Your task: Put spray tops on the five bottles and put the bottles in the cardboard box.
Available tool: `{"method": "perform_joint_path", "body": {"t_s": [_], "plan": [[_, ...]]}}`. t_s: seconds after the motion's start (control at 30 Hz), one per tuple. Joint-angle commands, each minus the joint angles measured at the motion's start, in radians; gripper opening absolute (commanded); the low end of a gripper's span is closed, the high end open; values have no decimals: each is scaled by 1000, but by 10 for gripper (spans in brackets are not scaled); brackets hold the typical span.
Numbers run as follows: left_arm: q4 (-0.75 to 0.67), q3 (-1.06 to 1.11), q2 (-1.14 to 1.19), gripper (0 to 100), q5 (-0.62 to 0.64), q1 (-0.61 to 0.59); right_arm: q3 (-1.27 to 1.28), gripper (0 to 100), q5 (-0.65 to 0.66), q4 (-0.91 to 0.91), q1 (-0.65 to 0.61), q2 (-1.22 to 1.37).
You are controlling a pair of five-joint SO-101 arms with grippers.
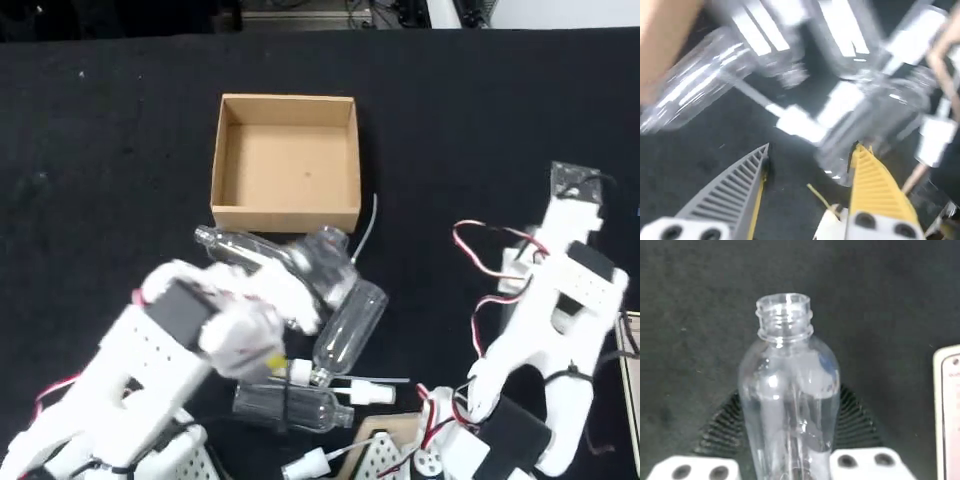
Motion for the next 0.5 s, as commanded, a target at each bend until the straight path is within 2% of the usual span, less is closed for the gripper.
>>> {"method": "perform_joint_path", "body": {"t_s": [0.0,0.23,0.47], "plan": [[-48,33,28,243,55,150,-71,75,9,-23,64,1],[-252,182,72,244,178,395,-142,75,5,-20,107,1],[-275,202,78,244,224,527,-188,75,11,-18,158,1]]}}
